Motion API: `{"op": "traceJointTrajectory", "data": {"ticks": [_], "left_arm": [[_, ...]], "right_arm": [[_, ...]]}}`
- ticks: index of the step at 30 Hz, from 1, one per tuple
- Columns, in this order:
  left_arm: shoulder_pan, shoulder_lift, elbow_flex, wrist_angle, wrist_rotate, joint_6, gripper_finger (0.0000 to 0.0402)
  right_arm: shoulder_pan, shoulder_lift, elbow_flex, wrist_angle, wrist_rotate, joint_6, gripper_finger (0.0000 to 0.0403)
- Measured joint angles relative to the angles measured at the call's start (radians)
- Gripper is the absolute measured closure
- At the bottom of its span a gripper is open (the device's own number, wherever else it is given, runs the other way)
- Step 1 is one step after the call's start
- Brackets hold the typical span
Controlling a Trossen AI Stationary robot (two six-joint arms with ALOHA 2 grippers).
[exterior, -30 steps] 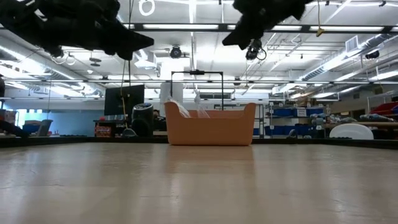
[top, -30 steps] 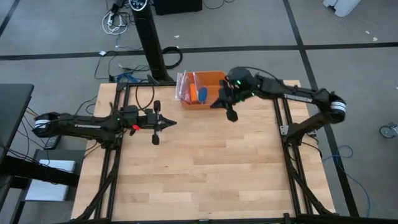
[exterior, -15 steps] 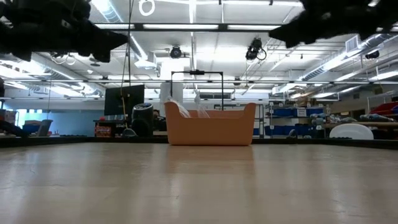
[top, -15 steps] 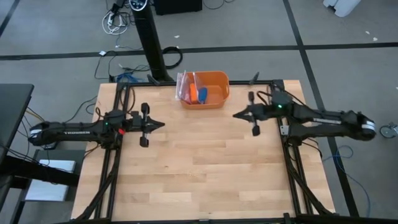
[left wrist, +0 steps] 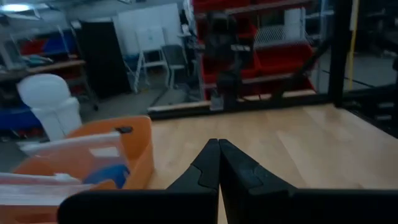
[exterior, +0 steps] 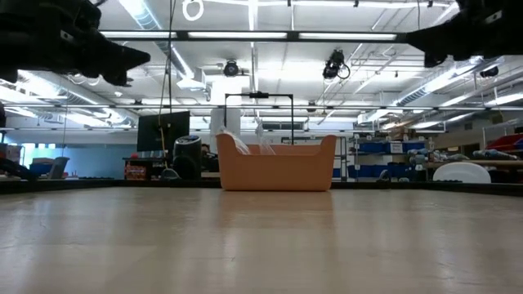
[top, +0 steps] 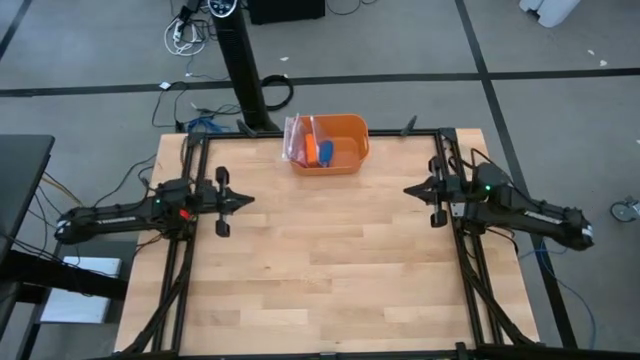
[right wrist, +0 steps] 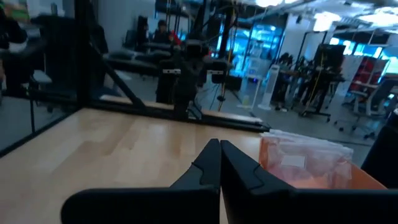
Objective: Roll bandage
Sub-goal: Return to Home Position
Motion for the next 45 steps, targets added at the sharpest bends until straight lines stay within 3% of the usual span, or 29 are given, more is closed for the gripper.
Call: {"op": "traceJointTrajectory", "data": {"ticks": [6,9,12,16,23,29,37,41,45], "left_arm": [[0.0,-0.175,-0.004,-0.132,-0.014,-0.005,0.0393],[0.0,-0.241,-0.038,-0.113,-0.024,-0.009,0.0393],[0.0,-0.239,-0.082,-0.047,-0.031,-0.027,0.0393],[0.0,-0.24,-0.117,0.011,-0.047,-0.035,0.0393],[0.0,-0.24,-0.102,-0.056,-0.048,-0.035,0.0393],[0.0,-0.24,-0.074,-0.152,-0.074,-0.044,0.0393],[-0.001,-0.24,-0.073,-0.198,-0.097,-0.046,0.0393],[-0.001,-0.24,-0.073,-0.204,-0.17,-0.054,0.0393],[-0.001,-0.239,-0.099,-0.174,-0.205,-0.088,0.0393]], "right_arm": [[0.001,-0.153,-0.056,-0.05,0.022,0.041,0.0403],[0.012,-0.171,-0.061,-0.02,0.04,0.06,0.0403],[0.041,-0.141,-0.067,0.006,0.106,0.076,0.0403],[0.108,-0.08,-0.122,0.17,0.151,0.097,0.0403],[0.269,-0.037,-0.135,0.209,0.243,0.052,0.0403],[0.365,-0.175,-0.135,0.03,0.38,0.045,0.0403],[0.466,-0.171,-0.134,-0.015,0.525,0.051,0.0403],[0.495,-0.171,-0.145,-0.062,0.634,0.109,0.0403],[0.502,-0.17,-0.193,-0.056,0.593,0.142,0.0403]]}}
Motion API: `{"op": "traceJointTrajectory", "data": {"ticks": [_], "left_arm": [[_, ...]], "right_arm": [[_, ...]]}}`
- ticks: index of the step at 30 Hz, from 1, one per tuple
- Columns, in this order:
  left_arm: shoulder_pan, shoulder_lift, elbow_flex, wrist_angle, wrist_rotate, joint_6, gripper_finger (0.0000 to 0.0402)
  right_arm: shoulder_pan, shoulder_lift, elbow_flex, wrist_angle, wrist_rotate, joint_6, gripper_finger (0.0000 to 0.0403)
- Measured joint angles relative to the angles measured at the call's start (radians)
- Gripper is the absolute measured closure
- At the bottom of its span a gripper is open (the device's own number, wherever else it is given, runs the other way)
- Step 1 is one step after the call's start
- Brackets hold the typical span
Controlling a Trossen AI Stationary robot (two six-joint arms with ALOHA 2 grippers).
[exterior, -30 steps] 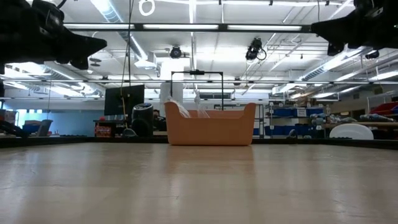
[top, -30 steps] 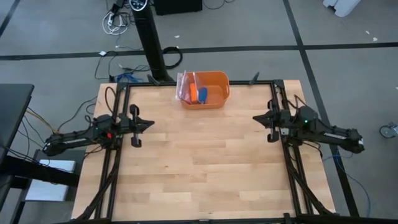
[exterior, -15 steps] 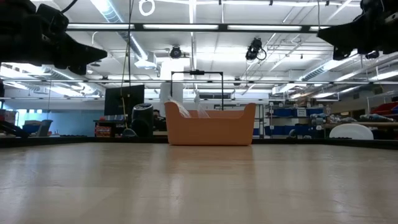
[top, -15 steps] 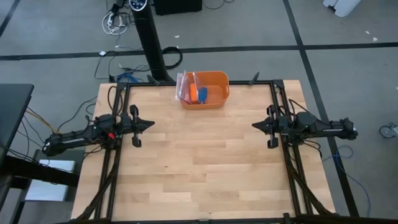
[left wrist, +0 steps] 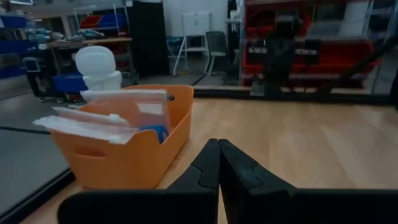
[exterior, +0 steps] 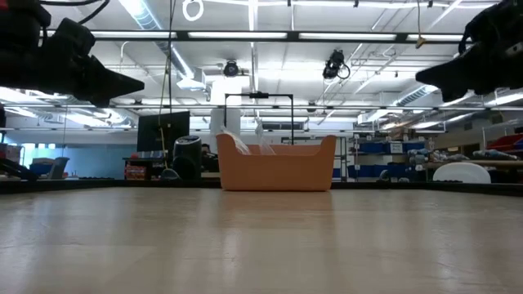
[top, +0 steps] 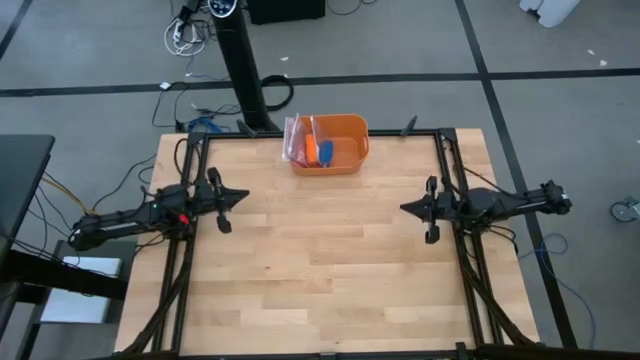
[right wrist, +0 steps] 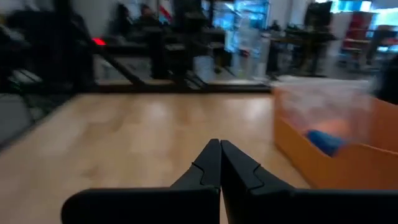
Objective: Roll bandage
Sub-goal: Return to Home Position
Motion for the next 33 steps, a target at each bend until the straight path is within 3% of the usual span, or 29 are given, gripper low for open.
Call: {"op": "traceJointTrajectory", "data": {"ticks": [6,15,33], "left_arm": [[0.0,0.0,-0.018,0.045,0.018,-0.009,0.0393],[0.0,0.0,-0.018,0.041,0.027,0.014,0.0393],[0.001,0.0,-0.019,0.035,0.002,0.009,0.0393]], "right_arm": [[-0.02,0.008,-0.024,0.055,-0.168,-0.004,0.0403],[-0.176,0.008,-0.024,0.031,-0.315,0.001,0.0403],[-0.37,0.008,-0.003,-0.032,-0.334,-0.022,0.04]]}}
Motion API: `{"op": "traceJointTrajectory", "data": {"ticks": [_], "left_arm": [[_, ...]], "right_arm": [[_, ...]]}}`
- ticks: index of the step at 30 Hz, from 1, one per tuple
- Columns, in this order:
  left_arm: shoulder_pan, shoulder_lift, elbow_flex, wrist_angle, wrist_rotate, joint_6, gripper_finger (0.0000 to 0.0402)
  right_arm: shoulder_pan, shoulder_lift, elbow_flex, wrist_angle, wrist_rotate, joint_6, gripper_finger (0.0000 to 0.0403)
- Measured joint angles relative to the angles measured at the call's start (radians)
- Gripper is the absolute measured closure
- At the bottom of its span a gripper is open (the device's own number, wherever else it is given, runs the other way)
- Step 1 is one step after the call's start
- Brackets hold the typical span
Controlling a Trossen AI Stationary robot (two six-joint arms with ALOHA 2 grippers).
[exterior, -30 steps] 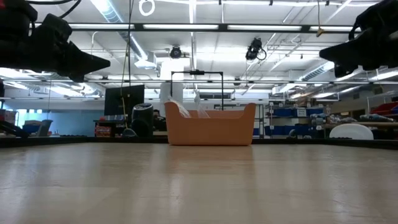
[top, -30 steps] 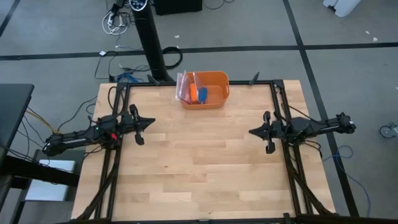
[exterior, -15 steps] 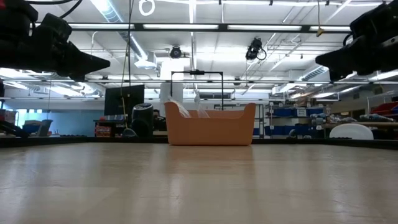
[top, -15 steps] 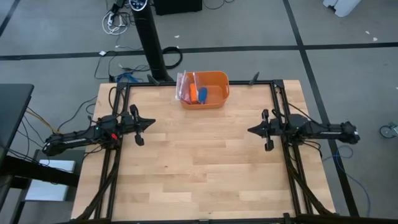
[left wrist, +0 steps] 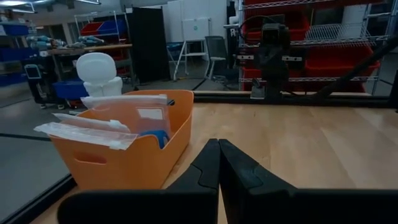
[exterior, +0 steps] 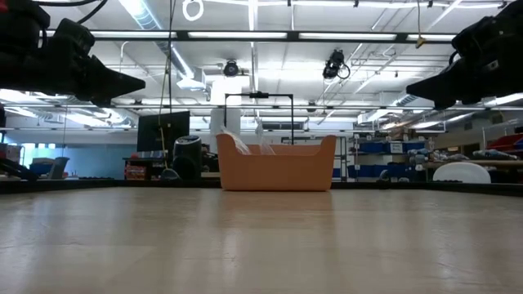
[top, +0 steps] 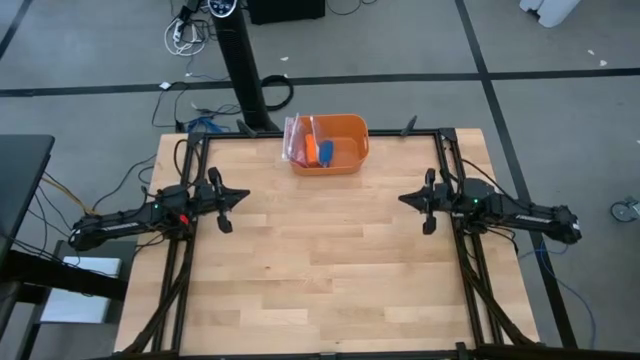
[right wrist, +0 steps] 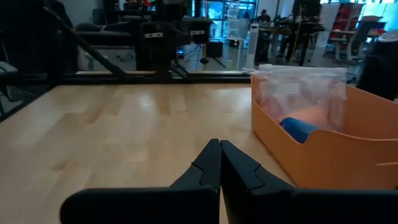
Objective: Roll bandage
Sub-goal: Return to Home Position
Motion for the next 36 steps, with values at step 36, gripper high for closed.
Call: {"op": "traceJointTrajectory", "data": {"ticks": [36], "left_arm": [[0.0,0.0,-0.001,0.035,0.005,-0.027,0.0393]], "right_arm": [[-0.027,0.0,-0.002,0.022,0.076,-0.029,0.0393]]}}
